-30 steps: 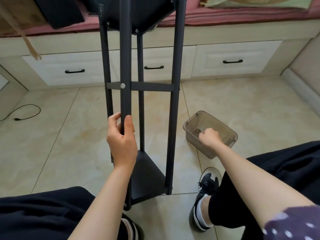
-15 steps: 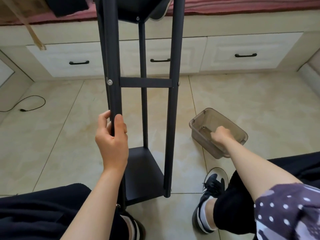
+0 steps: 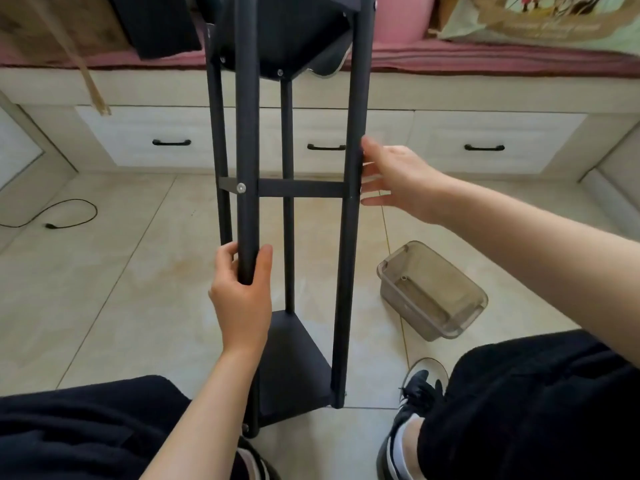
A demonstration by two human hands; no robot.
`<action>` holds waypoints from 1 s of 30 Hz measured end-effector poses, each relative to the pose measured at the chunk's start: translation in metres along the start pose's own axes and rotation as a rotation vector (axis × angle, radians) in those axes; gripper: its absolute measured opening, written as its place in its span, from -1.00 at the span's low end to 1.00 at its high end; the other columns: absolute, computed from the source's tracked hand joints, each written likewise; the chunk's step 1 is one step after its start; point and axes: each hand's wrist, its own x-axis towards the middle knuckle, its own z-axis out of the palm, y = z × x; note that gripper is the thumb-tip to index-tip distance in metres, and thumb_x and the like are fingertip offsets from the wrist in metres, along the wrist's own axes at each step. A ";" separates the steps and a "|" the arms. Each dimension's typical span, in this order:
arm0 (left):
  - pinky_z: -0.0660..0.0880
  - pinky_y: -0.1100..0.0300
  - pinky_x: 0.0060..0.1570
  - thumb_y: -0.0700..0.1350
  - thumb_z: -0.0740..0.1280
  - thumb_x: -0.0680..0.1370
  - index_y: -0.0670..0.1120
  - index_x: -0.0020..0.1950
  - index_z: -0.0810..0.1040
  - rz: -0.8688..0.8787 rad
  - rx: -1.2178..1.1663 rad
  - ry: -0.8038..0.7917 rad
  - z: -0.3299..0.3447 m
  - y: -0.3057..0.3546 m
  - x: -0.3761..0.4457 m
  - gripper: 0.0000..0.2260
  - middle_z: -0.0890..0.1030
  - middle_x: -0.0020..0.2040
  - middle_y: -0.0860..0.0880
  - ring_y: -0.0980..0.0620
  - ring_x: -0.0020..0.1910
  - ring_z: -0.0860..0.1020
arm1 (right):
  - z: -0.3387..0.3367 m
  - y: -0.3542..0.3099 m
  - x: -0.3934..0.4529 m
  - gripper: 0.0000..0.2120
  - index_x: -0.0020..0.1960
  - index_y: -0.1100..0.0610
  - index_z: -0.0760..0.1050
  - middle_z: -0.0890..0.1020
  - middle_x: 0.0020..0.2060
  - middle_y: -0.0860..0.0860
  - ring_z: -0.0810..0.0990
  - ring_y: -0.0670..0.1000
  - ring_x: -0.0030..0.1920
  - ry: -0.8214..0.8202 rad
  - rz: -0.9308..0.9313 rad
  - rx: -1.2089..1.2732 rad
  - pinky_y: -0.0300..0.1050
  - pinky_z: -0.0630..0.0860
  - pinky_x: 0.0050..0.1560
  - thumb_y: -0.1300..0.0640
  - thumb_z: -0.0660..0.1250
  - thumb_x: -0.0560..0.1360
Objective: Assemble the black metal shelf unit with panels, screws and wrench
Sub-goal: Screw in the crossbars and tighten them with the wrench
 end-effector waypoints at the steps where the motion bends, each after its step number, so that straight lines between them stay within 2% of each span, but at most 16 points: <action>1: 0.41 0.27 -0.42 0.18 0.38 0.54 0.16 0.00 0.46 0.004 0.009 0.004 0.000 0.000 0.000 -0.83 0.50 -0.38 0.17 0.12 -0.43 0.42 | -0.002 -0.002 -0.003 -0.73 0.26 0.04 0.45 0.60 0.09 0.03 0.62 0.06 0.09 -0.031 -0.006 -0.045 -0.01 0.65 0.02 -0.07 0.19 0.64; 2: 0.41 0.27 -0.42 0.14 0.39 0.56 0.16 0.00 0.46 0.007 0.017 0.007 -0.001 -0.001 -0.001 -0.86 0.50 -0.38 0.18 0.13 -0.43 0.42 | -0.004 -0.003 -0.006 -0.70 0.34 0.00 0.38 0.58 0.12 0.04 0.62 0.07 0.11 -0.056 -0.005 -0.068 0.05 0.65 0.03 0.03 0.26 0.63; 4: 0.40 0.27 -0.43 0.12 0.36 0.59 0.17 -0.01 0.46 0.009 0.020 0.007 -0.002 -0.003 -0.004 -0.89 0.49 -0.38 0.17 0.13 -0.44 0.41 | -0.004 -0.003 -0.008 -0.51 0.42 -0.12 0.26 0.55 0.14 0.06 0.60 0.09 0.11 -0.093 0.014 -0.035 0.14 0.66 -0.02 0.19 0.33 0.59; 7: 0.36 0.26 -0.44 0.26 0.28 0.54 0.13 0.03 0.46 0.014 0.032 -0.005 -0.003 -0.007 -0.009 -0.77 0.48 -0.39 0.18 0.15 -0.45 0.40 | -0.004 0.002 -0.009 -0.38 0.44 -0.18 0.22 0.54 0.15 0.12 0.60 0.15 0.12 -0.103 0.033 0.056 0.22 0.65 -0.05 0.30 0.34 0.55; 10: 0.37 0.29 -0.45 0.30 0.24 0.56 0.10 0.09 0.42 0.043 0.083 0.004 -0.003 -0.011 -0.011 -0.69 0.51 -0.33 0.21 0.14 -0.43 0.44 | -0.005 0.008 -0.009 -0.38 0.39 -0.18 0.26 0.54 0.16 0.14 0.60 0.17 0.11 -0.103 0.017 0.153 0.23 0.65 -0.07 0.36 0.34 0.53; 14: 0.39 0.27 -0.47 0.23 0.20 0.58 0.27 0.02 0.34 0.027 0.118 -0.019 0.000 -0.024 -0.010 -0.90 0.52 -0.30 0.21 0.14 -0.42 0.47 | -0.003 0.016 -0.008 -0.42 0.36 -0.16 0.28 0.54 0.11 0.13 0.62 0.15 0.09 -0.094 -0.085 0.099 0.19 0.66 -0.08 0.33 0.37 0.53; 19: 0.42 0.24 -0.43 0.21 0.19 0.57 0.16 0.05 0.35 -0.063 0.098 -0.124 0.016 -0.033 -0.006 -0.84 0.51 -0.33 0.09 0.11 -0.40 0.48 | -0.008 0.018 0.006 -0.48 0.32 -0.21 0.31 0.52 0.10 0.10 0.64 0.11 0.06 -0.049 -0.184 -0.045 0.10 0.68 -0.08 0.26 0.37 0.55; 21: 0.47 0.32 -0.34 0.10 0.25 0.63 0.16 0.03 0.37 -0.086 0.119 -0.185 0.022 -0.037 -0.002 -0.92 0.57 -0.25 0.15 0.13 -0.29 0.55 | -0.011 0.018 0.013 -0.50 0.32 -0.21 0.30 0.52 0.10 0.08 0.64 0.10 0.06 -0.027 -0.190 -0.067 0.09 0.68 -0.05 0.26 0.35 0.56; 25: 0.46 0.49 -0.27 -0.05 0.37 0.62 0.16 0.05 0.41 -0.160 0.182 -0.278 0.038 -0.039 0.001 -0.84 0.57 -0.20 0.21 0.28 -0.18 0.57 | -0.015 0.025 0.020 -0.51 0.29 -0.18 0.32 0.51 0.13 0.11 0.66 0.12 0.04 0.002 -0.177 -0.068 0.14 0.65 0.04 0.32 0.30 0.56; 27: 0.45 0.53 -0.23 -0.08 0.39 0.61 0.12 0.18 0.44 -0.213 0.186 -0.277 0.043 -0.041 -0.004 -0.79 0.58 -0.06 0.21 0.31 -0.12 0.56 | -0.016 0.030 0.022 -0.51 0.25 -0.20 0.34 0.51 0.12 0.12 0.68 0.11 0.01 -0.028 -0.189 -0.102 0.12 0.65 0.04 0.33 0.29 0.56; 30: 0.43 0.54 -0.21 -0.10 0.40 0.60 0.07 0.24 0.46 -0.204 0.175 -0.230 0.049 -0.044 -0.010 -0.75 0.60 -0.06 0.16 0.31 -0.10 0.57 | -0.017 0.032 0.026 -0.50 0.16 -0.28 0.36 0.51 0.09 0.12 0.68 0.07 -0.01 -0.053 -0.215 -0.126 0.02 0.66 0.01 0.34 0.28 0.55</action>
